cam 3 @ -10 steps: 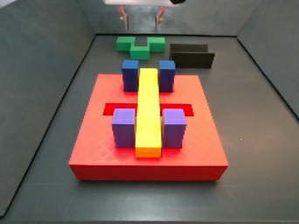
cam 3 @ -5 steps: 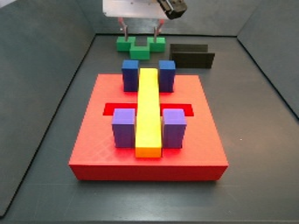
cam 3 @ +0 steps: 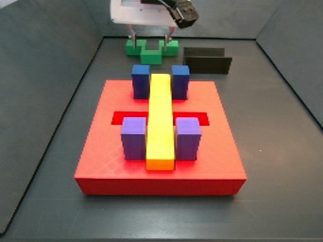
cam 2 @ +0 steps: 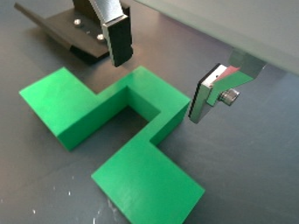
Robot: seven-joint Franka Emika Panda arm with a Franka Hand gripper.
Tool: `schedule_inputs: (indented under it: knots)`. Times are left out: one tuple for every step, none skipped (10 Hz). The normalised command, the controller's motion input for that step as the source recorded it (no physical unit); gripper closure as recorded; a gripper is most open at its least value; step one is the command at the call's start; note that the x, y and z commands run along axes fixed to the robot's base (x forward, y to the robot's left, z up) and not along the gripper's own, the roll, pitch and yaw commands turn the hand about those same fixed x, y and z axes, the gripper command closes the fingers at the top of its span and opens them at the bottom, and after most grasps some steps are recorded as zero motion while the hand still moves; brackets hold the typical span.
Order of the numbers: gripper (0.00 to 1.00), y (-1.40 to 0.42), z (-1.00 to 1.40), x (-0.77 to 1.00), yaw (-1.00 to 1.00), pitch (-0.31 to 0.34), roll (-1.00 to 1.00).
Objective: Pick up the green object. Move up. Place the green object on the fixture. Regrasp the green object. Move to above the board. Insert the green object.
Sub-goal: Pick up the green object.
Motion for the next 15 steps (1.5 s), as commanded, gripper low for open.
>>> schedule_inputs:
  knots:
    - [0.00, 0.11, -0.26, -0.04, 0.00, -0.014, 0.00]
    - [0.00, 0.00, -0.19, 0.00, 0.00, -0.010, 0.00]
    - [0.00, -0.12, -0.13, 0.09, 0.00, 0.000, 0.00]
    - [0.00, 0.00, -0.14, 0.05, 0.00, 0.000, 0.00]
    - [0.00, 0.00, -0.13, 0.00, 0.00, 0.000, 0.00]
    - [0.00, 0.00, -0.19, 0.00, 0.00, 0.000, 0.00]
    - [0.00, 0.00, -0.21, 0.00, 0.00, 0.000, 0.00]
    - [0.00, 0.00, -0.17, 0.00, 0.00, 0.000, 0.00]
    - [0.00, 0.00, -0.11, 0.00, 0.00, 0.000, 0.00]
    - [0.00, 0.00, 0.00, 0.00, 0.00, 0.000, 0.00]
    - [1.00, 0.00, 0.00, 0.00, 0.00, 0.000, 0.00]
    - [1.00, 0.00, 0.00, 0.00, 0.00, 0.000, 0.00]
    - [1.00, 0.00, 0.00, 0.00, 0.00, 0.000, 0.00]
    - [1.00, 0.00, 0.00, 0.00, 0.00, 0.000, 0.00]
    - [1.00, 0.00, 0.00, 0.00, 0.00, 0.000, 0.00]
